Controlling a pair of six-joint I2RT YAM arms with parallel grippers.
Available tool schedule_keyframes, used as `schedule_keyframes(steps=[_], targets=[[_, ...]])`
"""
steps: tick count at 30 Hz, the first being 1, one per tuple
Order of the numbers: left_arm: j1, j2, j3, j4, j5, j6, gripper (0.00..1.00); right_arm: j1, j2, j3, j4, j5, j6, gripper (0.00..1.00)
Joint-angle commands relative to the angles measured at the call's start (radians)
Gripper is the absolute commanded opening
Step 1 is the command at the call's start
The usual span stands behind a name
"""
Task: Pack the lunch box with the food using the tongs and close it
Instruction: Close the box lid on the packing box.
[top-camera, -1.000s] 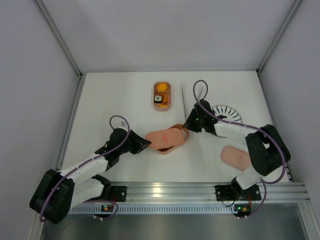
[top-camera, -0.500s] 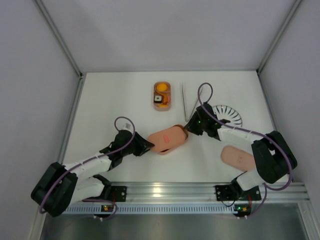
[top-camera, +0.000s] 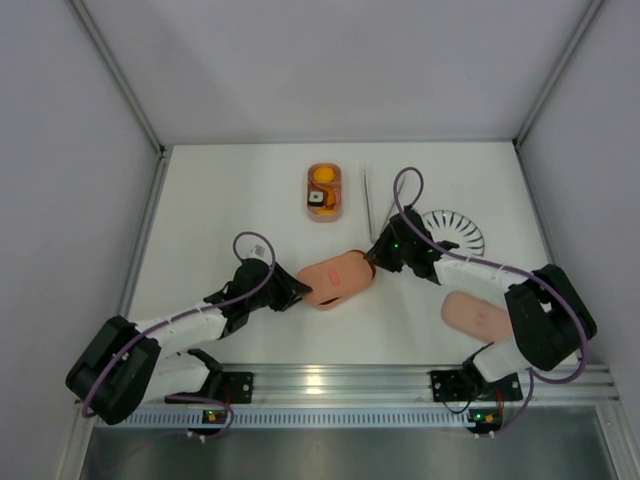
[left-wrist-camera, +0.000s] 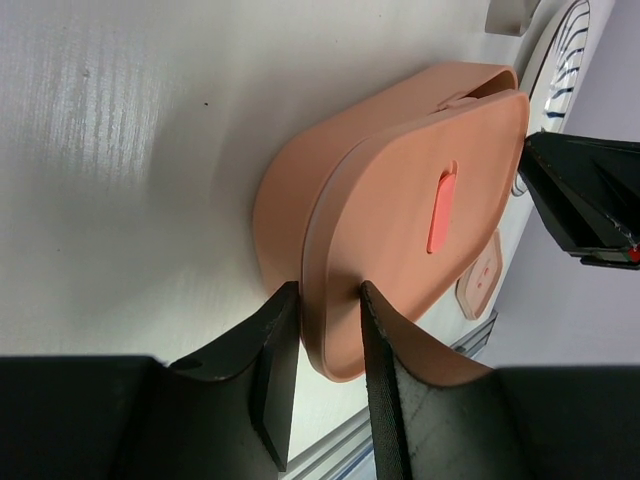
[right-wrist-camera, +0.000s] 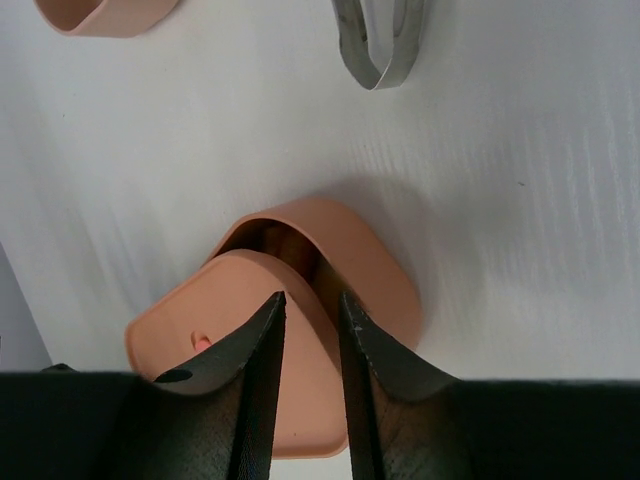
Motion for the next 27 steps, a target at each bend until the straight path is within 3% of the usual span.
schedule_keyframes(steps=[1, 12, 18, 21, 27], targets=[[-0.019, 0.006, 0.046, 0.072, -0.033, -0.004, 0.35, 0.038, -0.033, -0.006, 0.072, -0.007, 0.024, 0.27], [-0.055, 0.015, 0.072, 0.036, -0.085, -0.009, 0.37, 0.048, -0.097, -0.005, 0.044, 0.105, 0.010, 0.27], [-0.057, 0.012, 0.072, 0.026, -0.096, -0.014, 0.38, 0.047, -0.154, 0.095, -0.126, 0.252, -0.042, 0.28], [-0.057, 0.009, 0.072, 0.022, -0.096, -0.014, 0.38, 0.021, -0.137, 0.106, -0.180, 0.312, -0.053, 0.26], [-0.057, 0.005, 0.074, 0.013, -0.102, -0.012, 0.38, -0.019, -0.037, 0.078, -0.137, 0.271, -0.064, 0.21]])
